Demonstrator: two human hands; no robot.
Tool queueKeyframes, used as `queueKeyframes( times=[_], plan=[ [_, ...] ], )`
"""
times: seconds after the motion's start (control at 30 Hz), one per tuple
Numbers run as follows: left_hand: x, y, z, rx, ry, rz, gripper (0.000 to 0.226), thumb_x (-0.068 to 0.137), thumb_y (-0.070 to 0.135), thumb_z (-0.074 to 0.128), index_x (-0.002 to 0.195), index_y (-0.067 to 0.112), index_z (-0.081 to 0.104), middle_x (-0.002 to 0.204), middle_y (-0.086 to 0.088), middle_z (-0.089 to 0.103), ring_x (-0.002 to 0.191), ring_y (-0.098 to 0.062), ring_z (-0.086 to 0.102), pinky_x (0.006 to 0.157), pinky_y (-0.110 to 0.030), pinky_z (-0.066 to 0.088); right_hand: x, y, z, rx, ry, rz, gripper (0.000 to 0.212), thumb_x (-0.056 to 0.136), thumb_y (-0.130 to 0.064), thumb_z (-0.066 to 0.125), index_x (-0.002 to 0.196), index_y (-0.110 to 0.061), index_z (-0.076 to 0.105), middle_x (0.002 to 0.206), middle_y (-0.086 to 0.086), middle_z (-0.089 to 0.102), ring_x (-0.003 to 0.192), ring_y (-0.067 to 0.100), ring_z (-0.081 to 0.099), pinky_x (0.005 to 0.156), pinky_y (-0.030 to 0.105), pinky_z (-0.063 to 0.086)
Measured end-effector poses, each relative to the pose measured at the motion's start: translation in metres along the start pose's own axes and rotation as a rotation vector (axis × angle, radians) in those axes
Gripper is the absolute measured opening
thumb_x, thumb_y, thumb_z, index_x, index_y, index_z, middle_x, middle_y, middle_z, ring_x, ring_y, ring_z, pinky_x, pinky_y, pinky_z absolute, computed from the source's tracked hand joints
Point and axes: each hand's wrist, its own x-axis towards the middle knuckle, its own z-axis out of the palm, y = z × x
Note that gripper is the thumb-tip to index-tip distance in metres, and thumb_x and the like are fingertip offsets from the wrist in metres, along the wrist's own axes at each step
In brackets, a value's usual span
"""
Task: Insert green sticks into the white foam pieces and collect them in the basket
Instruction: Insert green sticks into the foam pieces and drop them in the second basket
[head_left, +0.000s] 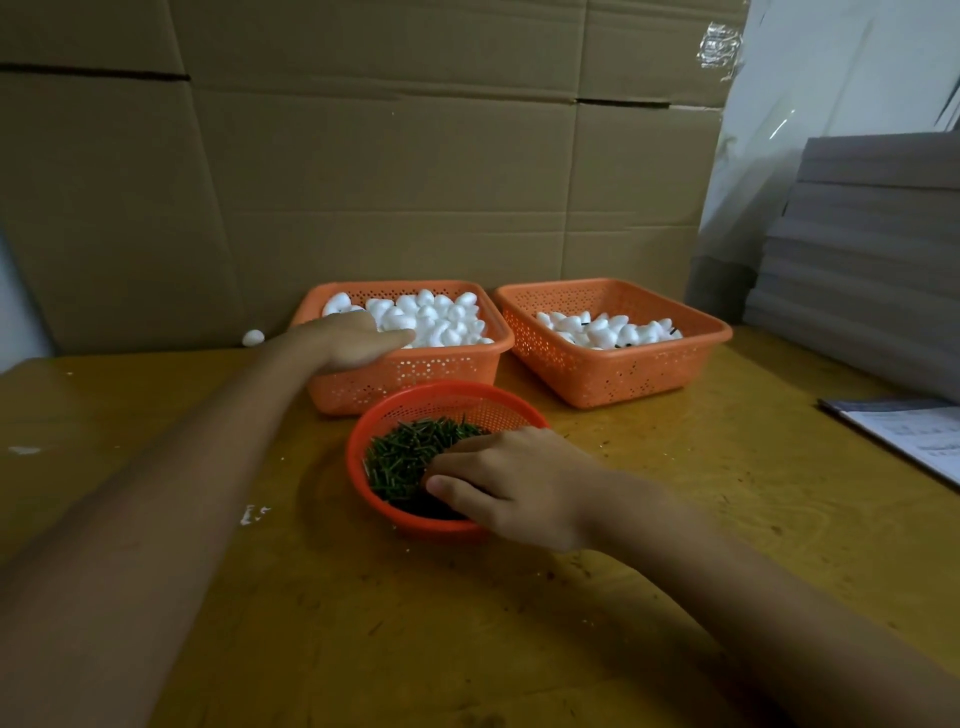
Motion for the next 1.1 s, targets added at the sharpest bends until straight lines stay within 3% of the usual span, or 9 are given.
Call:
queueKeyframes(
  times=[0.1, 0.2, 0.37, 0.5, 0.57, 0.67, 0.73, 0.87, 1.1],
  plan=[
    [-0.004, -0.001, -0.005, -0.163, 0.158, 0.054, 0.046, 0.096, 0.057, 0.065, 0.091, 0.014, 0.082, 0.106, -0.012, 0.076, 0.115, -0.028, 0.067, 0.1, -0.045, 0.051, 0.0, -0.001, 0.0, -0.001, -0.001, 0.005, 0.041, 0.112, -0.048, 0.029, 0.112, -0.026, 0.063, 0.096, -0.003, 0.063, 0.08, 0.018, 0.057, 0.069, 0.04, 0.047],
    [-0.009, -0.007, -0.008, -0.331, 0.36, 0.031, 0.033, 0.079, 0.043, 0.087, 0.064, 0.015, 0.078, 0.064, 0.002, 0.072, 0.081, -0.021, 0.072, 0.087, -0.045, 0.059, 0.0, -0.001, 0.0, -0.001, 0.001, -0.006, 0.035, 0.112, -0.047, 0.029, 0.103, -0.028, 0.058, 0.092, -0.004, 0.061, 0.076, 0.017, 0.055, 0.067, 0.039, 0.045],
    [-0.018, -0.001, -0.01, -0.368, 0.507, -0.003, 0.019, 0.069, 0.02, 0.086, 0.063, 0.018, 0.068, 0.071, 0.004, 0.069, 0.084, -0.026, 0.071, 0.082, -0.045, 0.06, -0.001, -0.003, -0.001, 0.002, 0.006, -0.025, 0.03, 0.113, -0.045, 0.03, 0.095, -0.031, 0.05, 0.088, -0.005, 0.059, 0.071, 0.014, 0.051, 0.065, 0.038, 0.041],
    [-0.027, 0.006, -0.01, -0.577, 0.49, 0.088, 0.033, 0.074, 0.008, 0.082, 0.094, 0.019, 0.058, 0.089, 0.001, 0.071, 0.085, -0.023, 0.069, 0.084, -0.047, 0.058, -0.001, -0.001, -0.001, 0.002, 0.009, -0.035, 0.027, 0.113, -0.045, 0.03, 0.092, -0.034, 0.044, 0.088, -0.004, 0.059, 0.07, 0.015, 0.05, 0.066, 0.04, 0.043],
    [-0.039, 0.01, -0.01, -0.687, 0.453, 0.155, 0.044, 0.074, 0.004, 0.083, 0.109, 0.022, 0.063, 0.095, 0.003, 0.077, 0.087, -0.012, 0.073, 0.081, -0.036, 0.06, -0.001, -0.001, 0.0, 0.012, 0.008, -0.032, 0.028, 0.113, -0.045, 0.03, 0.093, -0.033, 0.045, 0.088, -0.004, 0.06, 0.07, 0.015, 0.051, 0.066, 0.041, 0.044],
    [-0.058, 0.017, -0.006, -0.748, 0.415, 0.225, 0.042, 0.072, -0.004, 0.086, 0.102, 0.023, 0.074, 0.094, 0.004, 0.078, 0.075, -0.006, 0.076, 0.064, -0.013, 0.055, 0.0, -0.001, 0.0, 0.013, 0.008, -0.03, 0.032, 0.112, -0.046, 0.03, 0.096, -0.031, 0.053, 0.09, -0.003, 0.062, 0.073, 0.016, 0.054, 0.066, 0.039, 0.045],
    [-0.067, 0.019, -0.001, -0.749, 0.406, 0.199, 0.037, 0.071, -0.005, 0.088, 0.095, 0.02, 0.077, 0.098, 0.004, 0.075, 0.074, -0.004, 0.075, 0.061, -0.014, 0.056, 0.0, -0.001, 0.001, 0.023, 0.014, -0.039, 0.027, 0.112, -0.046, 0.03, 0.092, -0.035, 0.046, 0.087, -0.004, 0.06, 0.072, 0.016, 0.054, 0.065, 0.039, 0.044],
    [-0.071, 0.016, 0.004, -0.752, 0.382, 0.155, 0.035, 0.074, -0.006, 0.087, 0.1, 0.015, 0.078, 0.103, 0.003, 0.075, 0.081, -0.015, 0.078, 0.078, -0.028, 0.064, 0.0, -0.001, 0.0, 0.033, 0.013, -0.045, 0.024, 0.112, -0.046, 0.031, 0.094, -0.037, 0.043, 0.086, -0.005, 0.06, 0.072, 0.015, 0.055, 0.063, 0.039, 0.043],
    [-0.069, 0.021, 0.005, -0.778, 0.406, 0.202, 0.026, 0.089, -0.002, 0.067, 0.1, 0.019, 0.077, 0.086, -0.009, 0.076, 0.068, -0.021, 0.074, 0.062, -0.023, 0.059, 0.0, 0.0, 0.0, 0.024, 0.01, -0.06, 0.026, 0.112, -0.047, 0.031, 0.094, -0.035, 0.046, 0.087, -0.005, 0.061, 0.071, 0.015, 0.055, 0.063, 0.038, 0.044]
  ],
)
